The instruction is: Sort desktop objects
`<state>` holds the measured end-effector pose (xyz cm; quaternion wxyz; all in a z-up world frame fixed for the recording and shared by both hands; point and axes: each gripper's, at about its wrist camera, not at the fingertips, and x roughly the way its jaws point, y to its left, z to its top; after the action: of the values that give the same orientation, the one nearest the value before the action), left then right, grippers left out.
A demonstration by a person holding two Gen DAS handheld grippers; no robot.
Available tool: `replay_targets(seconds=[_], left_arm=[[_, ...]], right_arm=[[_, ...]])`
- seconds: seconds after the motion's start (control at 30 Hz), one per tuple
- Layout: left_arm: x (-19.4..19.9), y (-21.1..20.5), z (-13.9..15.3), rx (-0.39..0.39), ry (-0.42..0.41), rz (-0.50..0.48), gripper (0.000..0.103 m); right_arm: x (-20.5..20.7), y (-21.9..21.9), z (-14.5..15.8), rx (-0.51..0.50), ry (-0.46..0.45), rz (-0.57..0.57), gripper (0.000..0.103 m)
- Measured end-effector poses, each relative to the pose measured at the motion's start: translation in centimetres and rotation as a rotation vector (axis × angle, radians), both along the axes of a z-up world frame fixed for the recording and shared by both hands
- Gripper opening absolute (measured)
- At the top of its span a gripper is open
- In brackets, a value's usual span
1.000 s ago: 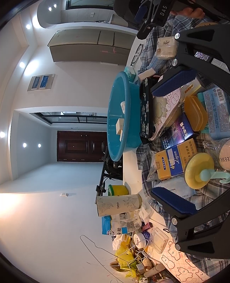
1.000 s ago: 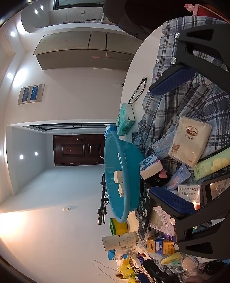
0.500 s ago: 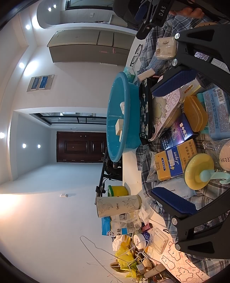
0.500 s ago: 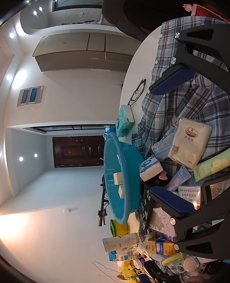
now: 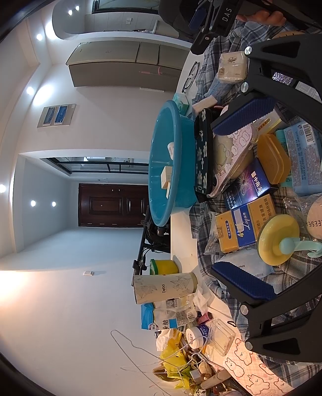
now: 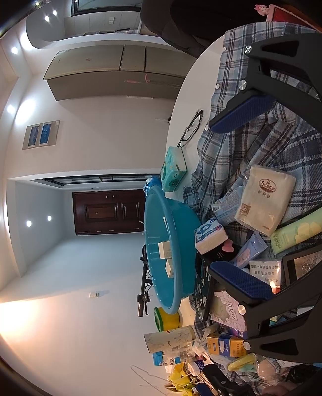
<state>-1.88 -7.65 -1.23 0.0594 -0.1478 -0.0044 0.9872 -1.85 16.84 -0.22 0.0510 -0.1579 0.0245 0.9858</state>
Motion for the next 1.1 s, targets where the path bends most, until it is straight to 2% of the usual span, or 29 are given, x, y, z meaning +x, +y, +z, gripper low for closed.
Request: replay_targets(seconds=[1.1], left_arm=[[0.02,-0.08,-0.12,0.001,0.002,0.015,0.103]], right_arm=[[0.05,0.25,-0.01,-0.016,-0.003,-0.004,0.103]])
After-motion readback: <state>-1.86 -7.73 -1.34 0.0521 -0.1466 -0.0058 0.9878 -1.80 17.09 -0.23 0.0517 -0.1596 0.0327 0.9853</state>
